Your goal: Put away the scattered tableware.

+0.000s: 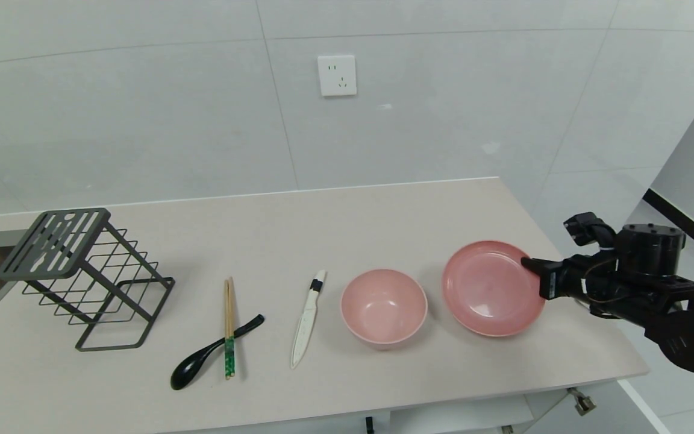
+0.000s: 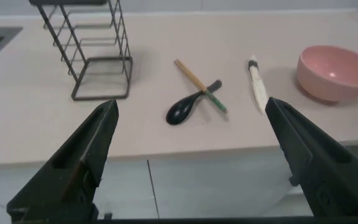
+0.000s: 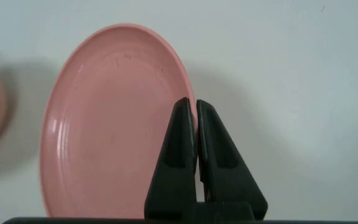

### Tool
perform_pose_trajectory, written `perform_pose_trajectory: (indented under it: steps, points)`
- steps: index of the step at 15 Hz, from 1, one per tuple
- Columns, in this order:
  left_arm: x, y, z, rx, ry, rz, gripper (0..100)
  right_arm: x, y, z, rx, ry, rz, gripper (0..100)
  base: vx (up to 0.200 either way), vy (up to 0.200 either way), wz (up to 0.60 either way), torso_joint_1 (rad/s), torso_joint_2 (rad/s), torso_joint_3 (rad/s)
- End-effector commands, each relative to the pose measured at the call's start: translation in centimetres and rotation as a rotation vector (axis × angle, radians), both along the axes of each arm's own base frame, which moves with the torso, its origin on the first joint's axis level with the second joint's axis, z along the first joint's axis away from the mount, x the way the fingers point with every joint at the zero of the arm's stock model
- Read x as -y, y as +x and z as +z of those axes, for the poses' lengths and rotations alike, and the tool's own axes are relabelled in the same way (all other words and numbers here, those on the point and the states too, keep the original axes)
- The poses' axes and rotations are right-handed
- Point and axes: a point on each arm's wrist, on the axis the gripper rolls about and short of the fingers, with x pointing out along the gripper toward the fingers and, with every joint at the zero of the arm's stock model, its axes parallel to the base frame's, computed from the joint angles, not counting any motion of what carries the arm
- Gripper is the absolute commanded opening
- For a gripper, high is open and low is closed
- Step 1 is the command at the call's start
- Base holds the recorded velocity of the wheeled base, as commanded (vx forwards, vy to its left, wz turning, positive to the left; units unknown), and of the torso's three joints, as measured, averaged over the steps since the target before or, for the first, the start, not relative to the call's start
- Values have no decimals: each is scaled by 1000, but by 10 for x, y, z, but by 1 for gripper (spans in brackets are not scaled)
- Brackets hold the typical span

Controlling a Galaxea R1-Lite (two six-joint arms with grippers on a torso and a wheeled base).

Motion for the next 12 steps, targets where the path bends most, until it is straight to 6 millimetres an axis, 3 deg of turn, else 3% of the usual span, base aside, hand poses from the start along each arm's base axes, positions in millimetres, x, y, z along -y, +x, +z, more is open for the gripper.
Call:
perform_pose_trajectory:
  steps: [1,5,7,9,12]
  points:
    - [2,-3,19,176,15,-70,100,3,-31,28,86,14,5,0,0,0,0,0,0,0]
    - [4,-1,33,90,19,-215,100,6,-52,43,142,21,8,0,0,0,0,0,0,0]
    - [6,17,74,17,20,-364,100,7,-66,54,201,35,12,0,0,0,0,0,0,0]
    - [9,36,99,-40,16,-487,100,8,-77,57,223,38,14,0,0,0,0,0,0,0]
    - [18,70,110,-113,-26,-612,100,8,-87,66,273,37,27,0,0,0,0,0,0,0]
